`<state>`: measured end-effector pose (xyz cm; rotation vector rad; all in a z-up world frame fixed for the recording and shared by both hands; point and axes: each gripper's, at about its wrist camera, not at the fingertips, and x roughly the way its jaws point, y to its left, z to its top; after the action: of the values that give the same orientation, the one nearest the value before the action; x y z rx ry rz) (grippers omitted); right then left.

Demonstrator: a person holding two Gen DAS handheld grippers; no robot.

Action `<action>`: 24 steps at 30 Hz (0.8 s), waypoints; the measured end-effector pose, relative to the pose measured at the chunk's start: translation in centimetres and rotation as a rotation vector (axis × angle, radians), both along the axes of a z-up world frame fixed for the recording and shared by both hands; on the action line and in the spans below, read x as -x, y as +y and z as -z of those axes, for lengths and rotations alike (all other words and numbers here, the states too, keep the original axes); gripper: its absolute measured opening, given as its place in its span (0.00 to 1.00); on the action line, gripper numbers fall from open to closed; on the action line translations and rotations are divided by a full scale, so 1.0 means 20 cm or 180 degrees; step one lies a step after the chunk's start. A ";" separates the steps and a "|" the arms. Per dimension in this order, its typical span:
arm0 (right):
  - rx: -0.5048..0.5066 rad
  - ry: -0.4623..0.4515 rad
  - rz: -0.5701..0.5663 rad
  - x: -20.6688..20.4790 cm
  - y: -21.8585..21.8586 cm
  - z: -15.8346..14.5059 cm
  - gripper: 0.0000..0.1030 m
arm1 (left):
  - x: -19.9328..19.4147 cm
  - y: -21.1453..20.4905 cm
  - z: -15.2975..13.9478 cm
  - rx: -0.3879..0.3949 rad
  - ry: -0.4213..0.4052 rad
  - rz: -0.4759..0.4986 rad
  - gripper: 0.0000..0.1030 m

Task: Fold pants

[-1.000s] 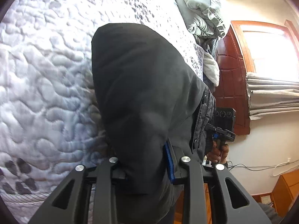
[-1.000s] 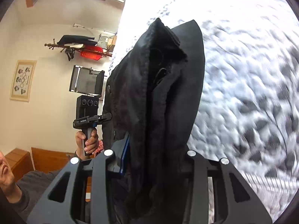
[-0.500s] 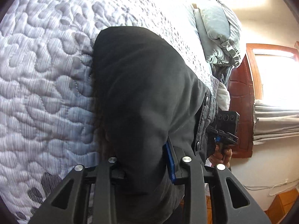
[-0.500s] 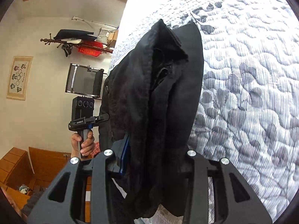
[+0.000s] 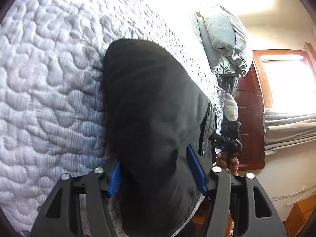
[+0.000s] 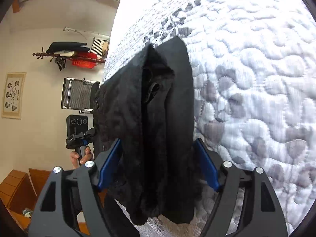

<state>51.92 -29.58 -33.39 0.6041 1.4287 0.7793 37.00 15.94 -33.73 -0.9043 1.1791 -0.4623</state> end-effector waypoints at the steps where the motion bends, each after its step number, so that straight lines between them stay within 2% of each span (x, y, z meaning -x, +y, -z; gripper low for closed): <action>1: -0.0012 -0.0084 0.0042 0.01 -0.04 -0.04 0.73 | 0.03 0.01 -0.04 -0.0117 -0.0067 -0.0038 0.67; 2: -0.0034 -0.0179 0.0080 0.03 -0.07 -0.10 0.71 | 0.06 0.00 -0.09 -0.0229 -0.0149 -0.0052 0.73; 4: -0.0140 -0.0362 0.0087 0.10 -0.11 -0.22 0.65 | 0.14 -0.03 -0.18 -0.0481 -0.0303 -0.0072 0.77; 6: -0.0256 -0.0500 0.0013 0.19 -0.08 -0.31 0.64 | 0.20 -0.07 -0.24 -0.0629 -0.0405 -0.0095 0.85; 9: -0.0322 -0.0448 -0.0106 0.28 0.00 -0.30 0.63 | 0.23 -0.13 -0.21 -0.0873 -0.0294 -0.0111 0.88; 13: -0.0125 -0.0240 -0.0044 0.32 0.08 -0.17 0.61 | 0.24 -0.15 -0.07 -0.0857 0.0034 -0.0121 0.88; 17: -0.0220 -0.0182 0.0113 0.35 0.03 -0.17 0.60 | 0.28 -0.18 -0.04 -0.0829 0.0095 -0.0135 0.88; 19: -0.0196 -0.0288 0.0157 0.39 0.01 -0.24 0.65 | 0.32 -0.16 -0.09 -0.0824 0.0033 -0.0200 0.88; 21: -0.0180 -0.0418 0.0229 0.45 0.02 -0.36 0.66 | 0.38 -0.14 -0.18 -0.0854 -0.0072 -0.0313 0.88; 24: 0.0115 -0.0757 0.0431 0.58 0.02 -0.55 0.74 | 0.49 -0.12 -0.37 -0.1065 -0.0266 -0.0445 0.88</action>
<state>40.25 -29.26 -22.35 0.5547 1.1694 0.6920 27.26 13.50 -26.31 -0.6653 1.0695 -0.1795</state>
